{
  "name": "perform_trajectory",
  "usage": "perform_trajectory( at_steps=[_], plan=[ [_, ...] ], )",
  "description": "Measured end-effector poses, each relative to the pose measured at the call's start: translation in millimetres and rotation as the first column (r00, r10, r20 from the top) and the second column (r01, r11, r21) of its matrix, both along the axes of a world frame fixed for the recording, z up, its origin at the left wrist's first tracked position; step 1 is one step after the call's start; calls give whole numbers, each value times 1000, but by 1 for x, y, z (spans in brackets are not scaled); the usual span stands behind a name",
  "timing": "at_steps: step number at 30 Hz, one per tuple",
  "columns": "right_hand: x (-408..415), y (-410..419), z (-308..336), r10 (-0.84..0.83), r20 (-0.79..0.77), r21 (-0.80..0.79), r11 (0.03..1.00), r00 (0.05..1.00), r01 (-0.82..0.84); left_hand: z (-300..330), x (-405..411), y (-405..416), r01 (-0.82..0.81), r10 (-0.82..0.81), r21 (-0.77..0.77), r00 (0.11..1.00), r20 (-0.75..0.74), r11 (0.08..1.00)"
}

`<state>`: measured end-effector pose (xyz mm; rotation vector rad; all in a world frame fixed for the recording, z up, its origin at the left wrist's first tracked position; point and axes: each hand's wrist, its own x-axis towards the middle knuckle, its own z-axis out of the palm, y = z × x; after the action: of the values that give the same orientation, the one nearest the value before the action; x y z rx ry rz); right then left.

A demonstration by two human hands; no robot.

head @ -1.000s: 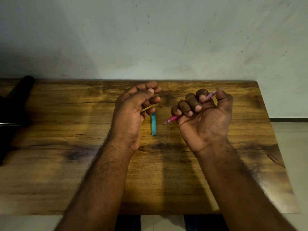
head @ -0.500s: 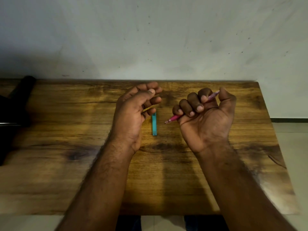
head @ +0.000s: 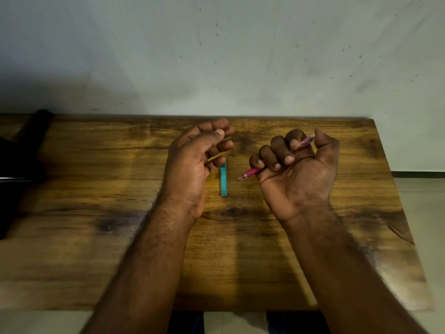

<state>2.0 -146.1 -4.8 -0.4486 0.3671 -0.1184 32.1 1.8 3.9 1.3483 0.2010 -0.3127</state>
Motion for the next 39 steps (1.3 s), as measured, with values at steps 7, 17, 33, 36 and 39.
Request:
perform_trajectory(
  at_steps=[7, 17, 33, 36, 39],
  plan=[
    [0, 1, 1, -27, -27, -31, 999, 999, 26, 1, 0, -1, 0, 0, 9, 1000, -8, 1000],
    [0, 1, 3, -20, -37, 9, 1000, 999, 20, 3, 0, 0, -4, 3, 15, 1000, 7, 1000],
    [1, 0, 1, -20, -64, 9, 1000, 998, 20, 3, 0, 0, -7, 7, -5, 1000, 10, 1000],
    [0, 0, 1, -17, -71, 8, 1000, 997, 18, 2, 0, 0, -7, 7, -7, 1000, 11, 1000],
    [0, 0, 1, -25, -70, -7, 1000, 997, 25, 2, 0, 0, -6, 6, -6, 1000, 9, 1000]
  ],
)
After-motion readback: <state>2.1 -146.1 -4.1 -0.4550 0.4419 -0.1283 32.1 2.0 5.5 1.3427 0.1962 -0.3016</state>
